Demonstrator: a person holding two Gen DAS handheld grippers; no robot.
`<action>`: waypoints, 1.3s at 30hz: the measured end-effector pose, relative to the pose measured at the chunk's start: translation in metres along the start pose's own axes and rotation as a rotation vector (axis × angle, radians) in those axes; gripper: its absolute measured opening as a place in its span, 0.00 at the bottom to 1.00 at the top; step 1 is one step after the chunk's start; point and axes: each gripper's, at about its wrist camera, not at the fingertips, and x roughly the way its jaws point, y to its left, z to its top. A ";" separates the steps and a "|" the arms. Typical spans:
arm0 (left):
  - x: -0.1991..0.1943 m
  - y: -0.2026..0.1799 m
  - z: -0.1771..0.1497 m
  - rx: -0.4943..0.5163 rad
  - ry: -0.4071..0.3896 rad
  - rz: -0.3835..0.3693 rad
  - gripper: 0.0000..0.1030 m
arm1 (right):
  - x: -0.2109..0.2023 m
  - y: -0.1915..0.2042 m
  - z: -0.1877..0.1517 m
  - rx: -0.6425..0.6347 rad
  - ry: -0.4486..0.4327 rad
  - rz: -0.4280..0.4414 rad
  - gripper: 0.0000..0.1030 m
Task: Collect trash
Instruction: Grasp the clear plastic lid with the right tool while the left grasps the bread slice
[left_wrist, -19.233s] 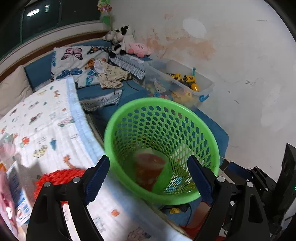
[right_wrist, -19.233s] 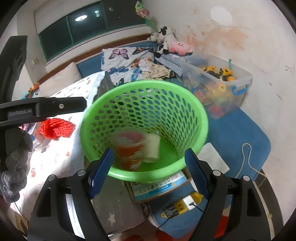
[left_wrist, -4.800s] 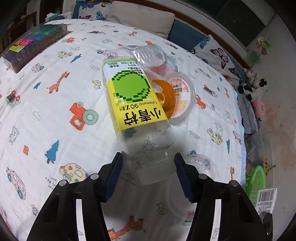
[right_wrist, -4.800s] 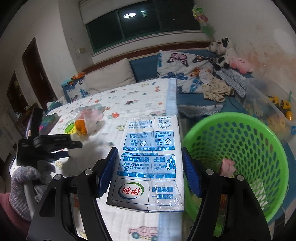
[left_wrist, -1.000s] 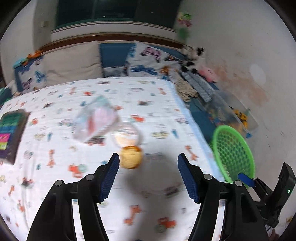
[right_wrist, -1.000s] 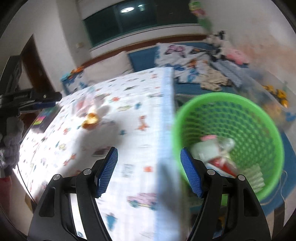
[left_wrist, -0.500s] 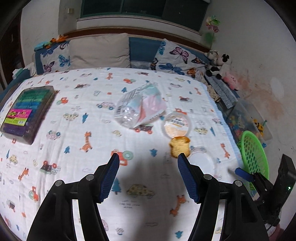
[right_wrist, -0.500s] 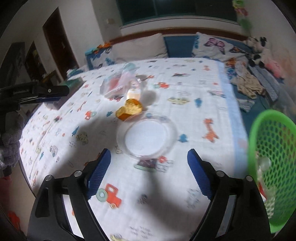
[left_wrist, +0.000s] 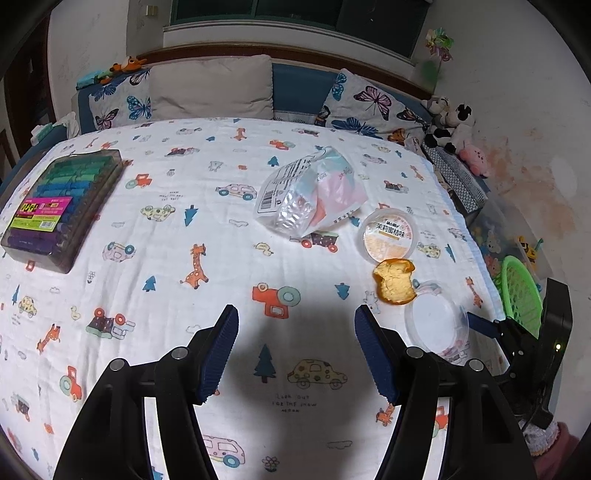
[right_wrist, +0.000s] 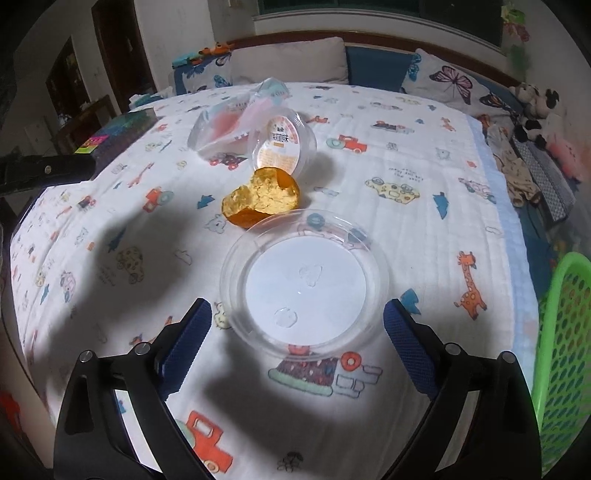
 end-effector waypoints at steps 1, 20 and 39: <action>0.002 0.000 0.000 0.002 0.004 -0.002 0.61 | 0.002 0.001 0.001 0.000 0.003 0.001 0.92; 0.052 -0.062 -0.010 0.185 0.072 -0.053 0.72 | -0.018 -0.023 -0.010 0.057 -0.036 -0.021 0.88; 0.114 -0.112 0.007 0.303 0.092 -0.007 0.76 | -0.054 -0.051 -0.034 0.132 -0.081 -0.042 0.88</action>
